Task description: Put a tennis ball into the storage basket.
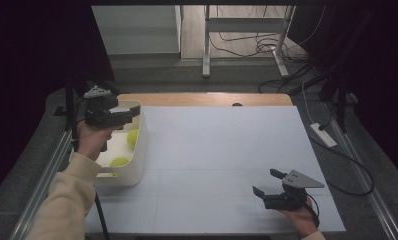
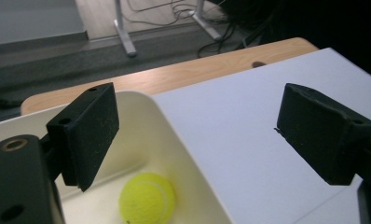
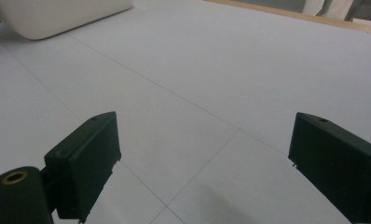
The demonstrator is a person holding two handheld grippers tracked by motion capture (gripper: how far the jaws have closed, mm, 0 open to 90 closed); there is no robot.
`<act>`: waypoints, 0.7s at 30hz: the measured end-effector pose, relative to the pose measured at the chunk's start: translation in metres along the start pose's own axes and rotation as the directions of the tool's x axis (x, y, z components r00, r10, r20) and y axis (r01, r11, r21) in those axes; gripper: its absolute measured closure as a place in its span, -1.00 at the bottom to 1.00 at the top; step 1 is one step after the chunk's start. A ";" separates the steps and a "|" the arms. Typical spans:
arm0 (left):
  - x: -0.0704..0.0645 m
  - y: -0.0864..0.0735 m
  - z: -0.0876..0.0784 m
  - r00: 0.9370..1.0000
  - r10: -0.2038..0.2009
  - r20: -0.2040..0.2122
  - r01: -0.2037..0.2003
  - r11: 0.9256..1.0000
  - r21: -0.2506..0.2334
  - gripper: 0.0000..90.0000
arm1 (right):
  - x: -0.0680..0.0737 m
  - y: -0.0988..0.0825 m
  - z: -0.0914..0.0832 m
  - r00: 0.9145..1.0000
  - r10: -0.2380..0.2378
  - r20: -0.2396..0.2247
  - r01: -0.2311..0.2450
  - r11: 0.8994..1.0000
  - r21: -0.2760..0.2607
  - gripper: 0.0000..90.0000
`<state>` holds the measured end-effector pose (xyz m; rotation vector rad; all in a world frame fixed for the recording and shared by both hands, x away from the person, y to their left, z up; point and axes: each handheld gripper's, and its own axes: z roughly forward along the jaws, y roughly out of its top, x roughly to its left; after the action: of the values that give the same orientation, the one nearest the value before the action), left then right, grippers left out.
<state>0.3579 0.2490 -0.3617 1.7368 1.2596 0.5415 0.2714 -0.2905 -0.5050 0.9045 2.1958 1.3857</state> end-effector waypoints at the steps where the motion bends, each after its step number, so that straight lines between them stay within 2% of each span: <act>1: -0.005 0.000 -0.004 1.000 0.009 0.017 -0.009 1.000 -0.013 -0.69 | 0.000 0.000 0.000 1.000 -0.001 0.000 0.001 1.000 0.000 -0.81; 6: -0.017 0.000 -0.011 0.997 0.043 0.058 -0.041 0.999 -0.036 -0.67 | -0.001 0.000 0.000 1.000 0.002 0.001 -0.002 1.000 0.000 -0.81; 21: -0.027 -0.004 -0.018 0.991 0.055 0.120 -0.048 0.997 -0.067 -0.66 | -0.003 0.001 0.001 1.000 0.005 -0.004 -0.005 1.000 -0.006 -0.81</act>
<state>0.3321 0.2323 -0.3525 1.7263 1.1036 0.4926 0.2749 -0.2916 -0.5048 0.9065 2.1928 1.3966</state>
